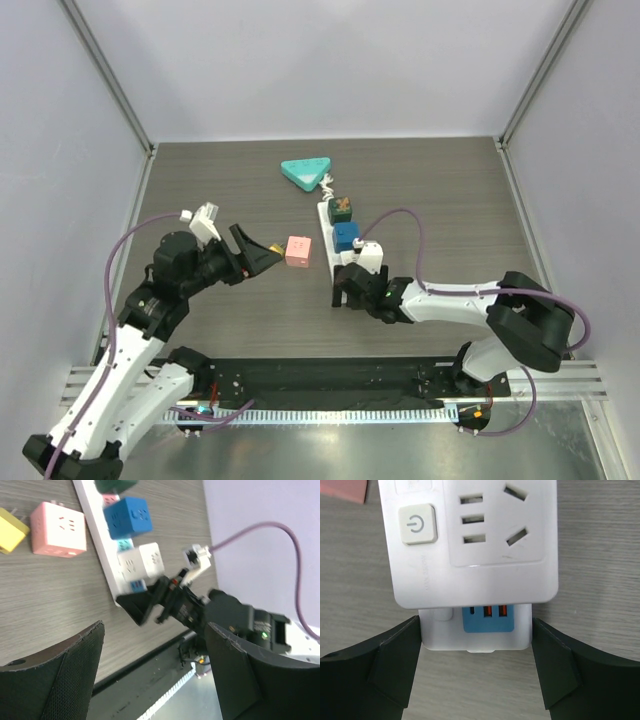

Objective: Pull the plug off the socket

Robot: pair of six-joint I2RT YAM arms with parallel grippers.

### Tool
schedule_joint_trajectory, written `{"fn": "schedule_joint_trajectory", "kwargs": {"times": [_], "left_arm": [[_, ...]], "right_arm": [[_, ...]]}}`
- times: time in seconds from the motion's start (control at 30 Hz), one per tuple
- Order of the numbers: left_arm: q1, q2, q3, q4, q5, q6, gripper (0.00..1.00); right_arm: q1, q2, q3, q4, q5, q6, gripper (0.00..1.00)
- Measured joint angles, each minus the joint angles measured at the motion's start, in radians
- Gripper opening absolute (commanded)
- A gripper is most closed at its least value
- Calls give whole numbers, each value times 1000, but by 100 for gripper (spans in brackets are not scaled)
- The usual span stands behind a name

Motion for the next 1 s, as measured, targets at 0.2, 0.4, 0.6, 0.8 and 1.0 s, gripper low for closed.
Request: {"fn": "schedule_joint_trajectory", "kwargs": {"times": [0.2,0.4,0.6,0.8,1.0], "left_arm": [[-135,94,59,-12,-167,12,85],[-356,287,169,-8,-334,14,86],[-525,559,305,-20,-516,9,88],[-645,758,495,-63,-671,-11,91],[-707,987,684,-163,-757,-21,97]], "right_arm": [[-2,-112,-67,-21,-106,-77,97],[-63,-291,-82,-82,-167,-123,95],[-233,-513,-68,-189,-161,-136,78],[-476,-631,-98,-241,-195,-127,72],[-634,-551,-171,-226,-376,-129,72]]}}
